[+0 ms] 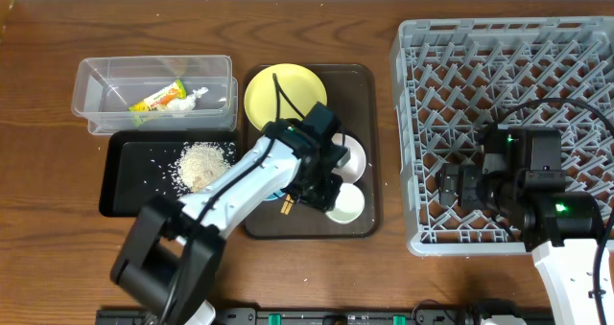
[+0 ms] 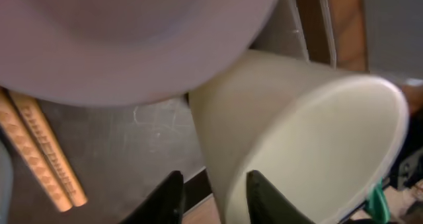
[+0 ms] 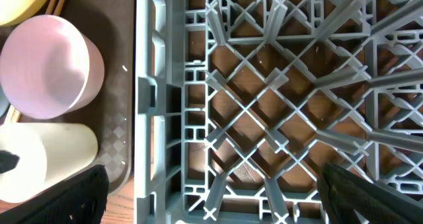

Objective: Sort waste into correct bins and load items into the dishwasher rack
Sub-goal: 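Grasp the cream cup with the left gripper, then lift the cream cup and hand it to the right gripper, then place the cream cup upside down in the rack with the right gripper, then reach the right gripper to the pink bowl and grasp it, then carry the pink bowl to the rack's back and set it down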

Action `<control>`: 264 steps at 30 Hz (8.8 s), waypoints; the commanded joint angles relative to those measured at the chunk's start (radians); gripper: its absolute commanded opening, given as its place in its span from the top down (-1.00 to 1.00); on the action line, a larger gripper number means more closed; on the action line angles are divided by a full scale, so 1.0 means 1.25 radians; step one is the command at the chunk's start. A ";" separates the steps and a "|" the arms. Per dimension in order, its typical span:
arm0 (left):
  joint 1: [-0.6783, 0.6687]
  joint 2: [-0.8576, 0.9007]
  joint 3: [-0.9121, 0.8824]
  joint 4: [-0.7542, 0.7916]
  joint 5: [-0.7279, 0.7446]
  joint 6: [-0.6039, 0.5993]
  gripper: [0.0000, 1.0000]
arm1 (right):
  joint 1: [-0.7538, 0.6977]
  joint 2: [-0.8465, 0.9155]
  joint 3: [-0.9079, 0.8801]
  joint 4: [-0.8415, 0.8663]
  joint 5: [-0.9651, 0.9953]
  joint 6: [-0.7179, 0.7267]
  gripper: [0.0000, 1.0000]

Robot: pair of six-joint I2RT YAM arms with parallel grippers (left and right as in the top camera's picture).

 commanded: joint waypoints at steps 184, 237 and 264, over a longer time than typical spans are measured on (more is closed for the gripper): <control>0.561 -0.252 0.015 -0.100 0.038 0.037 0.06 | -0.149 0.291 0.151 -0.189 0.185 0.118 -0.67; 0.561 -0.252 0.015 -0.101 0.020 0.037 0.04 | 0.365 0.702 0.363 0.142 0.014 0.033 -0.27; 0.561 -0.252 0.015 -0.109 0.020 0.037 0.03 | 0.327 0.557 0.373 0.111 0.089 0.052 0.98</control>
